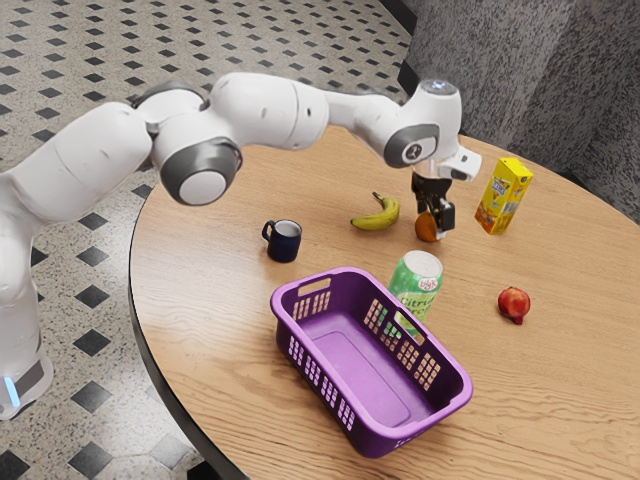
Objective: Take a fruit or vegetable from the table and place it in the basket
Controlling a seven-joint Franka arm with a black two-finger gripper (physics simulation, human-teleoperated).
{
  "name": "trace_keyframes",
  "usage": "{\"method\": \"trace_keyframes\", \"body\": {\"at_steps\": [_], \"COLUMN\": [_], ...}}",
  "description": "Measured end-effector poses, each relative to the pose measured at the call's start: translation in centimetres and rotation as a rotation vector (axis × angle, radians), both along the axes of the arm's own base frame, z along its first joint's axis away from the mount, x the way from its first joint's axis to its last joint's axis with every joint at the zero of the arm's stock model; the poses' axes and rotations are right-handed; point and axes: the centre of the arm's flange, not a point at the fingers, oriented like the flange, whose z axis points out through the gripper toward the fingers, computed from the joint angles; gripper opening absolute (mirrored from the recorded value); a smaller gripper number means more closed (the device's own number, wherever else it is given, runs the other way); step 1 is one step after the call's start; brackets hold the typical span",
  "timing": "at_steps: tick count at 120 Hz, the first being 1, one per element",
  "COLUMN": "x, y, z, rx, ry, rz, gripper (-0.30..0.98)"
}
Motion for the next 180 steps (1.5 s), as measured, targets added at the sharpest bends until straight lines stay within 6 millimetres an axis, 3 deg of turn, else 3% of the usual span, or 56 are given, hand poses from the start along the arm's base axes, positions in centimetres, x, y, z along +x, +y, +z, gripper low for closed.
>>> {"method": "trace_keyframes", "body": {"at_steps": [37, 69, 142, 165, 180], "x": [0.1, 0.1, 0.2, -1.1, -2.4], "y": [0.1, 0.0, 0.1, 0.4, -0.2], "z": [-0.6, -0.8, -1.3, 0.7, 3.8], "rx": [-0.002, -0.001, 0.003, 0.011, 0.023], "ry": [-0.001, -0.001, 0.010, 0.089, 0.131], "rz": [0.010, 0.012, 0.016, 0.012, -0.006], "gripper": [0.66, 0.53, 0.46, 0.42, 0.40]}}
